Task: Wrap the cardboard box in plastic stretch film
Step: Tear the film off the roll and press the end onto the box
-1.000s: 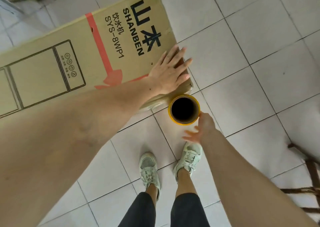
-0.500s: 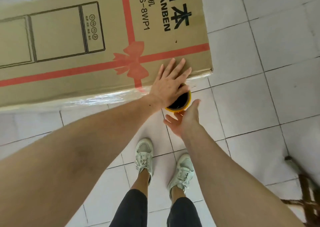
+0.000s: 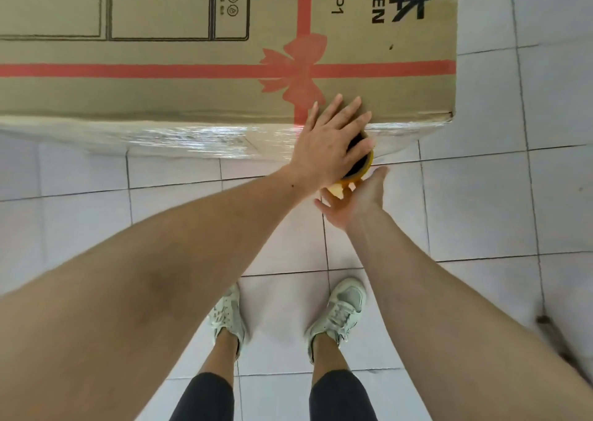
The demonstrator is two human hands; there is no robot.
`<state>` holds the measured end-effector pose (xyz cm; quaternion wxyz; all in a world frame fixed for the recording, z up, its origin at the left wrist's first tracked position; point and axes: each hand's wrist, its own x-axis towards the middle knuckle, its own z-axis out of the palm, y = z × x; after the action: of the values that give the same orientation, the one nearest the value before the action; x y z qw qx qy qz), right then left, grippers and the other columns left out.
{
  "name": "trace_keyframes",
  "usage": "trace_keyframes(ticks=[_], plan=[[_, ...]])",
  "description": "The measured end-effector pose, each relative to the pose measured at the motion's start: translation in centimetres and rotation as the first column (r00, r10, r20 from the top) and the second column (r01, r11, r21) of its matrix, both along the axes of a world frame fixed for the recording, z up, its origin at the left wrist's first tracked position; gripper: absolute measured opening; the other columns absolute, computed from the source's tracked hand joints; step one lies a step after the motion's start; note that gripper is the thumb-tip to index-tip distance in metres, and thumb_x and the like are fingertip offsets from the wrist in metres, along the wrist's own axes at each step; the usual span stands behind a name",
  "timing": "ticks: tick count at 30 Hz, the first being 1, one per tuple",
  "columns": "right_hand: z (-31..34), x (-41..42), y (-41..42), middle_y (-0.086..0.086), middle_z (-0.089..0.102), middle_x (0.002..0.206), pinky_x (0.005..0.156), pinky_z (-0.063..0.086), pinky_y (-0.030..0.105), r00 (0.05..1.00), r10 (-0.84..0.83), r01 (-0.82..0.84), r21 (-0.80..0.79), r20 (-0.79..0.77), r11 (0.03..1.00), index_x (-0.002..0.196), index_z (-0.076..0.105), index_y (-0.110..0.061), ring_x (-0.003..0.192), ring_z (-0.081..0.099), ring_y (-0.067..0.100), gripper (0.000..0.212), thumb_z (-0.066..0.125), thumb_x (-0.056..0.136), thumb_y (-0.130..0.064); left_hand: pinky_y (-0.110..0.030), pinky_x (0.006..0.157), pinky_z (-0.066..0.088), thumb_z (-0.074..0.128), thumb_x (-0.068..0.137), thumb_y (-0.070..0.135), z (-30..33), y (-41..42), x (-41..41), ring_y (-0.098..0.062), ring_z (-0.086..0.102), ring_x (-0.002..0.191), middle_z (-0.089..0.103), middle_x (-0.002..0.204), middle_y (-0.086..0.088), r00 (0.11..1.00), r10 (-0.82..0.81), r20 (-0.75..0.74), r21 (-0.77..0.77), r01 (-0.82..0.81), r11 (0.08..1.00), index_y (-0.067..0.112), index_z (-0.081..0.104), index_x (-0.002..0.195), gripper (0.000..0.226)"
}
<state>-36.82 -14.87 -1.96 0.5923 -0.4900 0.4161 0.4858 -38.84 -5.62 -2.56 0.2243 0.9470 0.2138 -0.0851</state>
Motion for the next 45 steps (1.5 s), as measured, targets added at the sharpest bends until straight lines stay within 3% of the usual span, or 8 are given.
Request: trace_keyframes(ticks=[5,10,15,22,28,36,40,45], plan=[[-0.5,-3.8,0.5,0.004,0.057,0.142,0.113,0.033,0.058,0.988,0.124,-0.116,0.085,-0.090,0.990,0.135,0.059,-0.020,0.131,0.051,0.035,0.093,0.014,0.084,-0.084,-0.053,0.122,0.004,0.040,0.098,0.058,-0.5,1.0,-3.3,-0.025,0.020,0.151,0.030,0.162,0.005,0.998,-0.053,0.032,0.092,0.050,0.995,0.035,0.054,0.141,0.050],[-1.4,-3.3,0.0,-0.004,0.023,0.164,0.118,0.018,0.055,0.996,0.091,-0.092,-0.079,-0.017,0.993,0.155,0.029,-0.032,0.150,0.026,0.025,0.081,0.013,0.090,-0.077,-0.052,0.121,0.011,0.038,0.100,0.055,-0.4,1.3,-4.1,-0.023,0.020,0.151,0.031,0.161,0.008,0.988,-0.152,0.009,0.108,0.151,0.983,0.036,0.046,0.146,0.050],[-3.7,-4.9,2.8,-0.010,0.052,0.146,0.117,0.024,0.056,0.991,-0.082,0.068,0.135,0.106,0.989,0.135,0.057,-0.040,0.140,0.043,0.022,0.075,0.013,0.088,-0.079,-0.050,0.122,0.006,0.037,0.100,0.050,-0.1,2.1,-4.5,-0.019,0.014,0.152,0.024,0.163,0.010,0.989,-0.145,-0.014,0.126,0.146,0.981,0.029,0.029,0.156,0.060],[-3.6,-11.2,4.8,-0.002,0.041,0.156,0.119,0.016,0.055,0.994,0.112,-0.112,0.100,0.001,0.989,0.144,0.049,-0.030,0.147,0.031,0.027,0.087,0.008,0.086,-0.081,-0.060,0.118,0.014,0.047,0.093,0.045,-0.4,6.2,-10.5,-0.026,0.023,0.150,0.033,0.160,0.002,0.930,-0.367,-0.023,0.272,0.359,0.893,0.029,0.054,0.139,0.049],[-5.4,-10.3,5.6,-0.010,0.035,0.159,0.115,0.023,0.056,0.985,0.105,-0.100,-0.044,0.135,0.994,0.147,0.040,-0.039,0.146,0.033,0.021,0.068,0.007,0.096,-0.069,-0.055,0.121,0.007,0.038,0.098,0.048,-1.0,6.0,-12.2,-0.021,0.013,0.153,0.017,0.166,0.004,0.895,-0.445,-0.025,0.337,0.427,0.839,0.023,0.022,0.159,0.068],[-8.0,-11.5,8.9,-0.004,0.053,0.140,0.112,0.034,0.044,0.942,-0.069,-0.025,0.272,0.329,0.962,0.145,0.044,-0.034,0.141,0.040,0.024,0.071,0.016,0.093,-0.074,-0.047,0.124,0.004,0.026,0.093,0.064,-1.0,8.3,-12.2,-0.032,0.011,0.153,0.012,0.166,-0.012,0.924,-0.380,0.046,0.261,0.356,0.897,0.033,0.036,0.152,0.067],[-9.5,-15.5,9.6,-0.006,0.049,0.146,0.106,0.033,0.047,0.963,0.065,-0.098,0.115,0.262,0.989,0.149,0.037,-0.039,0.135,0.046,0.027,0.080,0.019,0.085,-0.084,-0.053,0.122,0.007,0.027,0.093,0.071,0.1,10.1,-12.6,-0.027,0.020,0.150,0.034,0.159,0.004,0.958,-0.287,0.019,0.184,0.279,0.942,0.034,0.038,0.151,0.070],[-14.8,-16.3,5.7,0.008,0.065,0.127,0.098,0.041,0.038,0.931,0.147,-0.127,-0.081,0.333,0.989,0.131,0.057,-0.009,0.108,0.062,0.021,0.072,0.026,0.098,-0.065,-0.051,0.123,0.006,0.038,0.100,0.049,-0.9,11.8,-14.8,-0.017,0.011,0.153,0.015,0.166,0.009,0.926,-0.376,-0.027,0.330,0.364,0.871,0.032,0.023,0.158,0.062]])
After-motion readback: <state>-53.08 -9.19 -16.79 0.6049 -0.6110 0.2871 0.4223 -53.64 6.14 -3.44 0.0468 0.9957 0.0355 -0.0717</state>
